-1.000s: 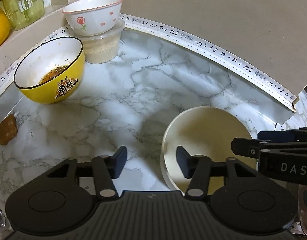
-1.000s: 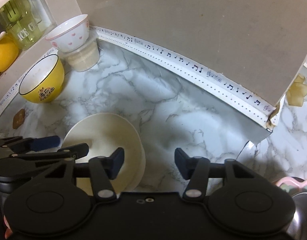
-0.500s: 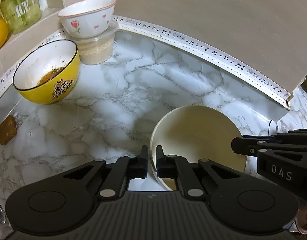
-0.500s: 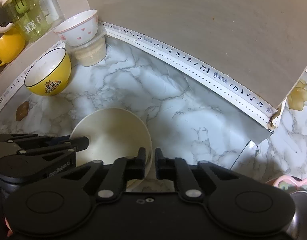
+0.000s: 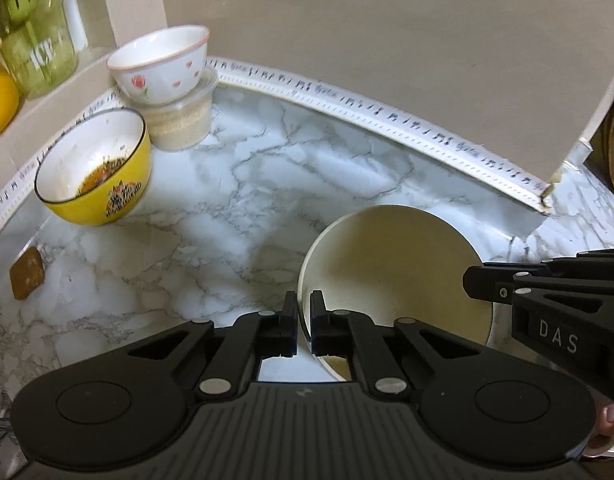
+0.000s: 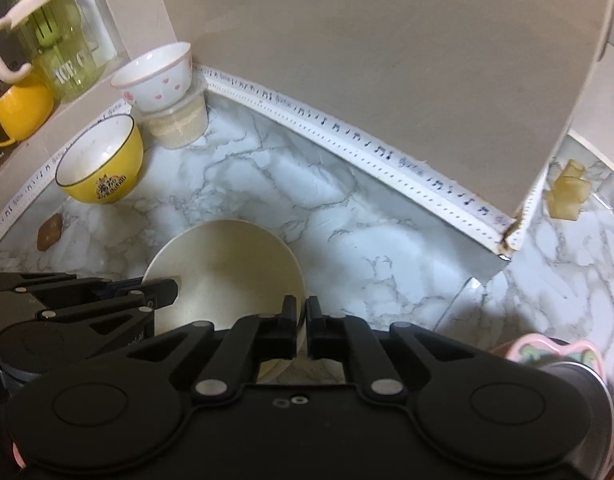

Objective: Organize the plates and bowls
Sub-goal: 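Close both grippers on the cream bowl rim and lift it, then carry the cream bowl with both grippers and lower it into the pot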

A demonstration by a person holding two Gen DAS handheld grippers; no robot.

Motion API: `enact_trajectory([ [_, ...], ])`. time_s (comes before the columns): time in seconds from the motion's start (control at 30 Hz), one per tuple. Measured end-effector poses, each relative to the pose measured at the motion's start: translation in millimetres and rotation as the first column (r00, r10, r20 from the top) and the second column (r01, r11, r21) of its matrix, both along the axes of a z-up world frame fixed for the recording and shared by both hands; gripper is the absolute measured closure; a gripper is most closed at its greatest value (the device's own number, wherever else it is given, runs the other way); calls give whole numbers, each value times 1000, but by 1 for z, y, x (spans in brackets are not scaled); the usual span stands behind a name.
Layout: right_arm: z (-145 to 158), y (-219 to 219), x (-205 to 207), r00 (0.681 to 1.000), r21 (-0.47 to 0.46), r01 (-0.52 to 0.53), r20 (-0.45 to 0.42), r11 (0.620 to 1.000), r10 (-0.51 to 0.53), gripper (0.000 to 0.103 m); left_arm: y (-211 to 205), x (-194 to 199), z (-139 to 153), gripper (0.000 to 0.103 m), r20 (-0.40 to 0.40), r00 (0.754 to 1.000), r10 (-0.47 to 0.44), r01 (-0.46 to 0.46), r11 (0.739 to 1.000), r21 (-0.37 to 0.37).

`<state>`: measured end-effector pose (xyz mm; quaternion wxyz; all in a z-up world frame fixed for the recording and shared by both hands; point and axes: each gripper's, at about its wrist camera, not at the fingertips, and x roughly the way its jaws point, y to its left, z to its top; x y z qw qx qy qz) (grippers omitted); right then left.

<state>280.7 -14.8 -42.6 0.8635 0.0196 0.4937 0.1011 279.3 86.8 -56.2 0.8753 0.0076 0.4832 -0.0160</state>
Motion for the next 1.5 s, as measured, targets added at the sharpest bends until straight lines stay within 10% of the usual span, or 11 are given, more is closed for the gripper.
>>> enact_trajectory([
  [0.77,87,-101,-72,988,8,97,121,995,-97,98,-117,-40,78,98,85,982,-167,166,986,25],
  [1.5,51,-193,-103,974,20,226,21,974,-226,97,-213,-49,34,98,-38,961,-275,277,958,75],
])
